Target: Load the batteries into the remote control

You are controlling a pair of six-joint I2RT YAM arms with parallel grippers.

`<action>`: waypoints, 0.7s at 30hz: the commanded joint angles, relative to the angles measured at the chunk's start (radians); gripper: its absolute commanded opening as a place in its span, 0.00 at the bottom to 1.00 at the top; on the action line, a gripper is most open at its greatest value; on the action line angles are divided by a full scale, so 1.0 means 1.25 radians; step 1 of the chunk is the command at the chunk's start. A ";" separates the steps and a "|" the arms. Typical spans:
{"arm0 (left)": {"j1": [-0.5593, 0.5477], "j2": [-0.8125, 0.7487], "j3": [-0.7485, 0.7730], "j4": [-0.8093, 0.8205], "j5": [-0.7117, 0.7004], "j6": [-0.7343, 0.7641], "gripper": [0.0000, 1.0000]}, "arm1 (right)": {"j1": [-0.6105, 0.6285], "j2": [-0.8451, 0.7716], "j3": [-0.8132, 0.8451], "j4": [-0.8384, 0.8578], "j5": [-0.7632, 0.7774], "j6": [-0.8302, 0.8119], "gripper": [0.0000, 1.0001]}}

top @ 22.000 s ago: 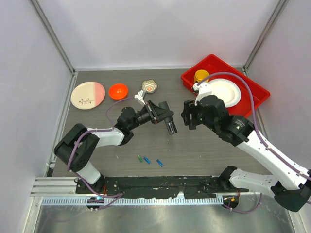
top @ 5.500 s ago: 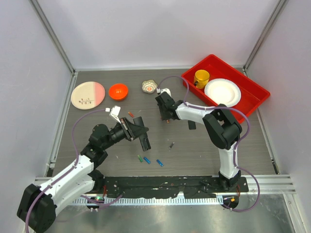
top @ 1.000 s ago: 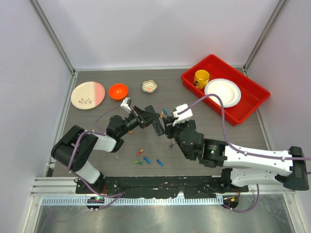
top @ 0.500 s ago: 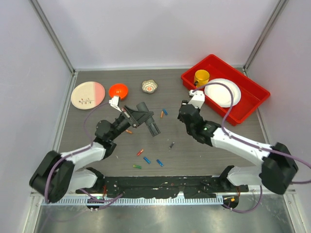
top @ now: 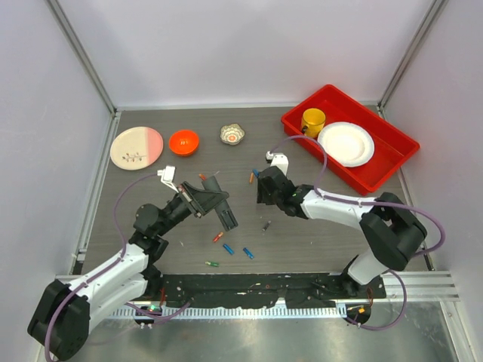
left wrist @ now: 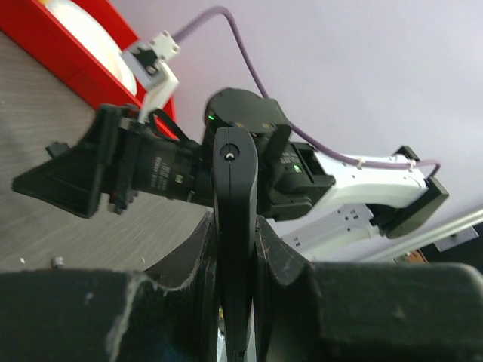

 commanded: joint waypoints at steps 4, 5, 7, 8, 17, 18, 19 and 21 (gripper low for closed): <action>0.003 -0.006 0.003 0.112 0.123 -0.030 0.00 | -0.038 0.130 0.205 0.006 0.040 -0.102 0.50; 0.003 0.000 0.004 0.124 0.144 -0.043 0.00 | -0.054 0.158 0.236 -0.005 0.040 -0.122 0.47; 0.002 0.012 0.007 0.145 0.156 -0.050 0.00 | -0.069 0.225 0.320 -0.040 0.040 -0.162 0.38; 0.003 0.013 0.007 0.143 0.160 -0.054 0.00 | -0.082 0.246 0.343 -0.046 0.032 -0.175 0.36; 0.002 -0.033 0.000 0.081 0.155 -0.030 0.00 | -0.102 0.352 0.450 -0.092 0.003 -0.212 0.36; 0.003 -0.038 0.000 0.070 0.154 -0.027 0.00 | -0.101 0.353 0.451 -0.094 0.000 -0.214 0.36; 0.003 -0.040 0.000 0.065 0.154 -0.021 0.00 | -0.101 0.354 0.453 -0.097 -0.007 -0.214 0.36; 0.003 -0.044 0.000 0.054 0.153 -0.016 0.00 | -0.097 0.348 0.450 -0.103 -0.019 -0.206 0.37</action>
